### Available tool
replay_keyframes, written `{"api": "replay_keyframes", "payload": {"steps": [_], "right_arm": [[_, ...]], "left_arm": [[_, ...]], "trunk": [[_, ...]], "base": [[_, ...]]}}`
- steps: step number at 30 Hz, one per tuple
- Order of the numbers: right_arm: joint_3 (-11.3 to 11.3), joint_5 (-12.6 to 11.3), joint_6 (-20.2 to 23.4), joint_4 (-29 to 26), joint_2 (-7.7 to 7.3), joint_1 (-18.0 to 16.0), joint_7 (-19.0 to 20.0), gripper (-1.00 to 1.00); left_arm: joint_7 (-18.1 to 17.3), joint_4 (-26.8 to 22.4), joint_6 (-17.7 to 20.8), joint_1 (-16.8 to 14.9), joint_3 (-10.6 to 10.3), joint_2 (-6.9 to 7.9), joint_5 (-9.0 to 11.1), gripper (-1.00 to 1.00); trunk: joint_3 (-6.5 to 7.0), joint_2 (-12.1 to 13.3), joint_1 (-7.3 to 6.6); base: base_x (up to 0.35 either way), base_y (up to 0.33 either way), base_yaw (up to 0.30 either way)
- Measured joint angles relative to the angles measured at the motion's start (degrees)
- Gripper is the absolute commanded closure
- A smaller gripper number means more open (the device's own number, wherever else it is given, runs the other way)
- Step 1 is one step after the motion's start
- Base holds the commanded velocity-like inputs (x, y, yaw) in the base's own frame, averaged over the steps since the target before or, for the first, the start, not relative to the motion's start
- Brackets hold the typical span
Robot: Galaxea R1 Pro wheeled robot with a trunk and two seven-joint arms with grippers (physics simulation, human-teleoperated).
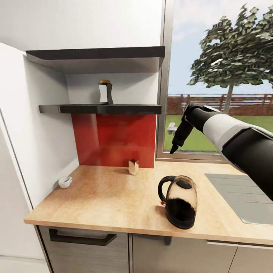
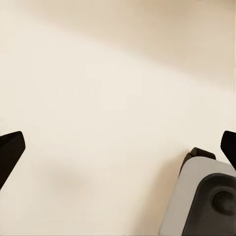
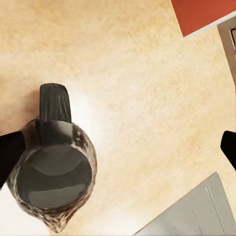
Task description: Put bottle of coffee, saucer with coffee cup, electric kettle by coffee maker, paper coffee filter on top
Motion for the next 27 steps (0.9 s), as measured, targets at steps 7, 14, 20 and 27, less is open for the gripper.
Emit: {"api": "replay_keyframes", "payload": {"steps": [7,14,20,27], "right_arm": [[0.0,-0.01,5.17,0.06,0.85,0.52,-1.07,-1.0],[-0.05,-0.04,5.68,0.06,0.96,0.87,-1.48,-1.0],[-0.09,-0.09,5.61,0.06,1.15,1.52,-1.44,-1.0],[-0.05,-0.34,6.29,0.06,1.42,2.61,-1.47,-1.0]], "left_arm": [[-0.11,-0.01,-0.19,0.0,0.1,-0.04,-0.02,-1.0],[-0.12,-0.01,-0.18,0.01,0.12,-0.06,0.07,-1.0],[-0.12,-0.01,-0.14,0.01,0.12,-0.17,0.07,-1.0],[-0.21,0.07,-0.2,0.0,0.11,0.17,0.13,-1.0]], "trunk": [[0.0,0.0,0.0],[-0.86,-1.97,1.1],[-1.95,-4.38,2.42],[-3.21,-7.19,3.96]], "base": [[0.003,0.002,0.0],[0.0,0.0,0.0],[0.0,0.0,0.0],[0.0,0.0,0.0]]}}
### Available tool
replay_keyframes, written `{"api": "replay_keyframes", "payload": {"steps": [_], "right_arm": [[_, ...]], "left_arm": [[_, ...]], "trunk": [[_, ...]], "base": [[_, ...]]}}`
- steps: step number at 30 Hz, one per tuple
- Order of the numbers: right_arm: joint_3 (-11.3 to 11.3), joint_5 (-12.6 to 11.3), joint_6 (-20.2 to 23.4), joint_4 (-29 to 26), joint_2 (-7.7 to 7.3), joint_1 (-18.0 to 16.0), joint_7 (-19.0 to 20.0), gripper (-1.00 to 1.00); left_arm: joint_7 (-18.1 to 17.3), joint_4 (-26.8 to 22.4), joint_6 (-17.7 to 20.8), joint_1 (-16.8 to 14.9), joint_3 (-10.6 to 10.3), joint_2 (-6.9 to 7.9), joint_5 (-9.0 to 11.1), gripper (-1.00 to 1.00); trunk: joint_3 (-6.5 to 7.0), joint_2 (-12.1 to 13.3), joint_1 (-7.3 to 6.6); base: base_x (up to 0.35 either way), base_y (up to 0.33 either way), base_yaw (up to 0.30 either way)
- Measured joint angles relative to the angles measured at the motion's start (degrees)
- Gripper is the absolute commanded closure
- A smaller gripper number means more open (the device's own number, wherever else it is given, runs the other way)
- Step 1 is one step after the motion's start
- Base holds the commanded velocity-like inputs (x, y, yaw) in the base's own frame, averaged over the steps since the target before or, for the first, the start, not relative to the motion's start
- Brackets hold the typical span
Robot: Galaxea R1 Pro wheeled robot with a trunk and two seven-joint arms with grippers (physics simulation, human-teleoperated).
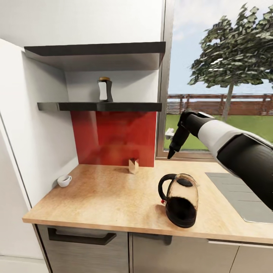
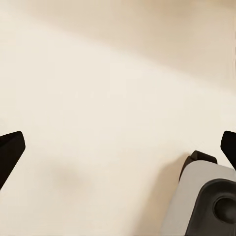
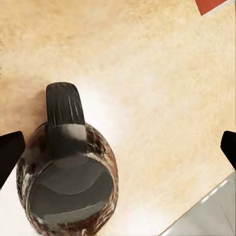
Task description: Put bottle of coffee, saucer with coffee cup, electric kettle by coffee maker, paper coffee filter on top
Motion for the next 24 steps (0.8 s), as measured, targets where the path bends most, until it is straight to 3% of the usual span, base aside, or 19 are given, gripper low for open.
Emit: {"api": "replay_keyframes", "payload": {"steps": [13,15,16,21,24], "right_arm": [[-0.01,-0.03,1.75,0.0,0.39,2.43,-1.1,-1.0],[-0.05,-0.09,1.83,0.0,0.61,2.49,-1.23,-1.0],[-0.06,-0.11,1.89,0.0,0.72,2.5,-1.28,-1.0],[-0.02,-0.12,1.92,0.0,0.9,2.52,-1.32,-1.0],[-0.05,-0.13,1.98,0.0,1.17,2.56,-1.33,-1.0]], "left_arm": [[-0.01,1.08,-0.03,0.04,-0.11,0.44,0.21,-1.0],[-0.04,2.0,-0.09,0.07,-0.02,1.8,0.39,-1.0],[-0.44,2.86,-0.19,0.09,0.05,3.18,1.78,-1.0],[-5.18,3.56,0.06,0.15,-0.14,6.82,7.73,-1.0],[-7.12,3.66,0.12,0.16,-0.19,8.12,9.06,-1.0]], "trunk": [[-2.34,-5.23,2.86],[-2.7,-6.03,3.3],[-2.88,-6.43,3.52],[-3.78,-8.44,4.61],[-4.32,-9.65,5.27]], "base": [[0.0,0.0,0.0],[0.0,0.0,0.0],[0.0,0.0,0.0],[0.0,0.0,0.0],[0.0,0.0,0.0]]}}
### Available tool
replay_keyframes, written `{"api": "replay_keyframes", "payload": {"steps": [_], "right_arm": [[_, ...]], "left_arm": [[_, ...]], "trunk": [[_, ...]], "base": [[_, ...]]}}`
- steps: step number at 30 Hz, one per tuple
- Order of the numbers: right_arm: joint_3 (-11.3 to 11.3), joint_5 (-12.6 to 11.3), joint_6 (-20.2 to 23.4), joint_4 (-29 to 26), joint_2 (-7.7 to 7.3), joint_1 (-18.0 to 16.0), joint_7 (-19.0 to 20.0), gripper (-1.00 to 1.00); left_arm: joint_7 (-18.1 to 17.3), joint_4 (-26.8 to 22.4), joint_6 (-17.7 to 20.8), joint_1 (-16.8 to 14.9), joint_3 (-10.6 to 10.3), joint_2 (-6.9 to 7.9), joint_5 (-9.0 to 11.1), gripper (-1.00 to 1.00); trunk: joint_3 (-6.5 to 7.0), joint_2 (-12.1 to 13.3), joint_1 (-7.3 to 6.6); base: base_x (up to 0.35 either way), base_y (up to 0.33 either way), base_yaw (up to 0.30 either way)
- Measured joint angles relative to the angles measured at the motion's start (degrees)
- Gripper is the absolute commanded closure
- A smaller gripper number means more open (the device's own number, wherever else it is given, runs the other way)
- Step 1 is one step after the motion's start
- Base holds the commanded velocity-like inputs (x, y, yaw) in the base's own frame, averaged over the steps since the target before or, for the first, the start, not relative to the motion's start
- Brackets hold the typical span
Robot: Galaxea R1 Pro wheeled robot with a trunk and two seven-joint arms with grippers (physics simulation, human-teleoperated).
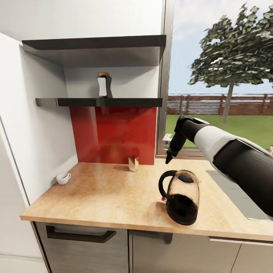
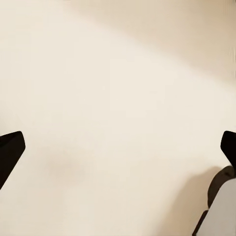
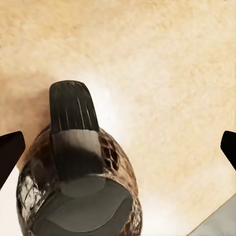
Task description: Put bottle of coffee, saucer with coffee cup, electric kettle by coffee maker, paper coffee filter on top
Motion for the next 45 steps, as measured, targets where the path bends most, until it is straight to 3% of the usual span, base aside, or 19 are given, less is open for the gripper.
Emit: {"api": "replay_keyframes", "payload": {"steps": [18,45], "right_arm": [[-0.04,0.0,0.38,0.0,0.59,2.9,0.61,-1.0],[-0.15,-0.09,0.25,0.09,-0.76,6.16,0.27,-1.0]], "left_arm": [[-0.96,-0.03,0.1,0.0,-0.12,0.0,0.65,-1.0],[-0.96,-0.04,0.1,-0.03,-0.12,-0.19,0.59,-1.0]], "trunk": [[-3.24,-7.23,3.96],[-3.24,-7.24,3.96]], "base": [[0.0,0.0,0.0],[0.0,0.0,0.0]]}}
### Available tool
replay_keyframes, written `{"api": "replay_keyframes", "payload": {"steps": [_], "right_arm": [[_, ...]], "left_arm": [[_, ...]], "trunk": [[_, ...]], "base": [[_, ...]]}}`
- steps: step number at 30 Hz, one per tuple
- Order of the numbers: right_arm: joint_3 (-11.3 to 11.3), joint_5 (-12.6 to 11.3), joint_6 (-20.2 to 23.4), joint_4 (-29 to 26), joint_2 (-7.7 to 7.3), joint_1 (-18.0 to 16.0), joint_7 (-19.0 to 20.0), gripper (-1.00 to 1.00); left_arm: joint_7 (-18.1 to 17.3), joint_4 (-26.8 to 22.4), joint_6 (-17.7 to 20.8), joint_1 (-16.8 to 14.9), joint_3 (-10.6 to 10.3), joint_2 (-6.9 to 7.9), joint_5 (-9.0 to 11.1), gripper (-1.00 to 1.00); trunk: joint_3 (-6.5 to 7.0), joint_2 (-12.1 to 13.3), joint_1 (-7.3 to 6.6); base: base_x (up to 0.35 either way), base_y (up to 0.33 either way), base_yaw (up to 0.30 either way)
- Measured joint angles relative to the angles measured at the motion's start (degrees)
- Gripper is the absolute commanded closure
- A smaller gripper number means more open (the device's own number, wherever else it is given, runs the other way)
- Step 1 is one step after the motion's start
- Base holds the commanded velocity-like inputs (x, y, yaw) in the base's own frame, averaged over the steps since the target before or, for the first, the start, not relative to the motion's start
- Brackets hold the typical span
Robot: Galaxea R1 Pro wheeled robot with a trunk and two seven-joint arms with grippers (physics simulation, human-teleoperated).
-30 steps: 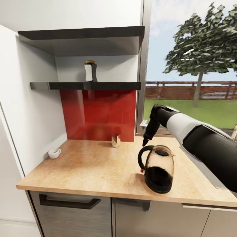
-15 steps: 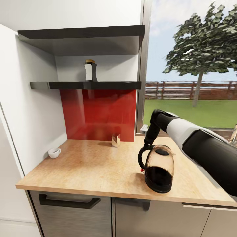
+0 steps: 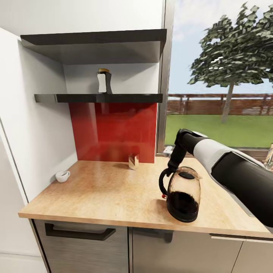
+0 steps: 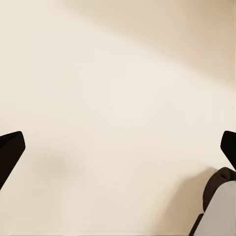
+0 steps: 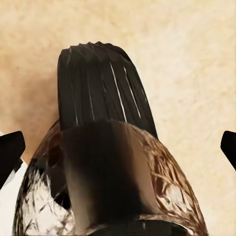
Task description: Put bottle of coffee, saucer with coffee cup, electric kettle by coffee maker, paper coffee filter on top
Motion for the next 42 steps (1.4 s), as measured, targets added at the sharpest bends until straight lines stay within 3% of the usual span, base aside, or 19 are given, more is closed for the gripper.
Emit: {"api": "replay_keyframes", "payload": {"steps": [6,7,42], "right_arm": [[0.0,0.07,-0.11,0.0,-0.04,0.66,-0.08,-1.0],[0.01,0.08,-0.17,0.0,-0.04,0.72,-0.09,1.0],[-0.4,0.38,-0.88,-0.11,-0.42,0.9,-0.03,1.0]], "left_arm": [[0.0,-0.01,0.0,0.0,0.0,-0.17,-0.01,-1.0],[0.01,-0.01,0.0,-0.01,0.0,-0.19,-0.01,-1.0],[-0.05,-0.12,-0.02,-0.03,-0.18,-0.98,-0.1,-1.0]], "trunk": [[0.0,0.0,0.0],[0.0,0.0,0.0],[0.02,-0.01,0.0]], "base": [[0.0,0.0,0.0],[0.0,0.0,0.0],[0.0,0.0,0.0]]}}
